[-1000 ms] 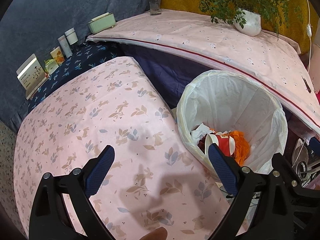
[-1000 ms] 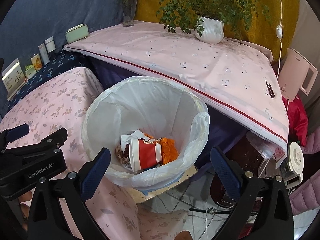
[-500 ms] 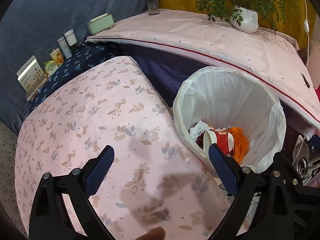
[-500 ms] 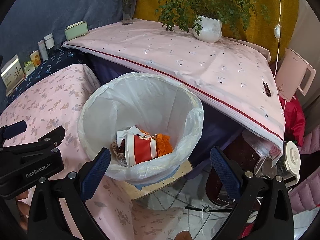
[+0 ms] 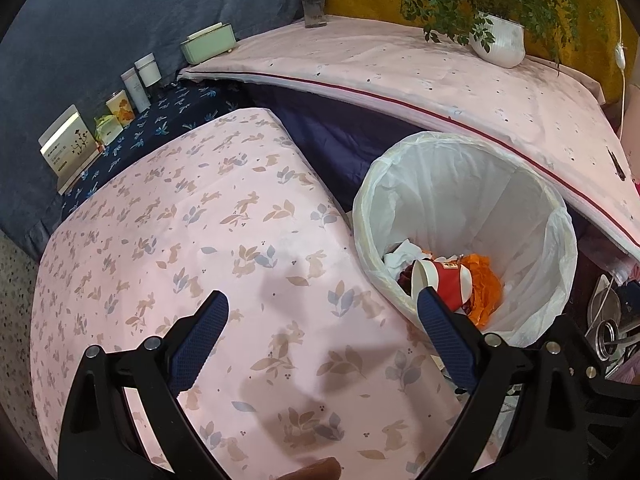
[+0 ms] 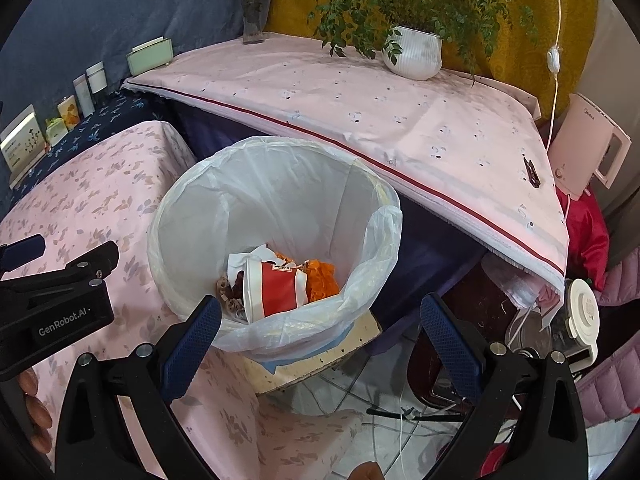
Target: Collect trash
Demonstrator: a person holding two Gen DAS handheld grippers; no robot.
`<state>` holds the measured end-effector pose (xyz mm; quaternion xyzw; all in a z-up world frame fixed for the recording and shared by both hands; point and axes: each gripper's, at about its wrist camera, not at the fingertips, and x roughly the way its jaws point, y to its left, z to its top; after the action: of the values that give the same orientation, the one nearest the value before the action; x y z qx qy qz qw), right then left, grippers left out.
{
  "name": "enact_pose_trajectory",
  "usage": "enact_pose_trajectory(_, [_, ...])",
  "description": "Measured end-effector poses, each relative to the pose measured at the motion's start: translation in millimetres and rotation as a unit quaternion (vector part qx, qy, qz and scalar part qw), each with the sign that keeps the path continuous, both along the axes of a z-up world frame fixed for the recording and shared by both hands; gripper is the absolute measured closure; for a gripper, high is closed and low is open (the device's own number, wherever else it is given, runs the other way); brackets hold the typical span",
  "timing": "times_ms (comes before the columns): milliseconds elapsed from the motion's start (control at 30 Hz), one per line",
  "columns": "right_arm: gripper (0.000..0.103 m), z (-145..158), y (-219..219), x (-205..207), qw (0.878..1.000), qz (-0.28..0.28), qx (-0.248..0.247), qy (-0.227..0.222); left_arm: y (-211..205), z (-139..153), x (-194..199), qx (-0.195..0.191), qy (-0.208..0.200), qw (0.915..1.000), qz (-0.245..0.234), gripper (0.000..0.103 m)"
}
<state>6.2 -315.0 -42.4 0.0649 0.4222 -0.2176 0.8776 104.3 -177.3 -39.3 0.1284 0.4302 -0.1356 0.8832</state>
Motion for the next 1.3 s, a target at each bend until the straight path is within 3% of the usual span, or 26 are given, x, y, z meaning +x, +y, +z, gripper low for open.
enact_pose_trajectory(1300, [0.007, -7.9, -0.3, -0.7, 1.0, 0.004, -0.003, 0.01, -2.8, -2.3, -2.1, 0.002, 0.003, 1.0, 0.004, 0.012])
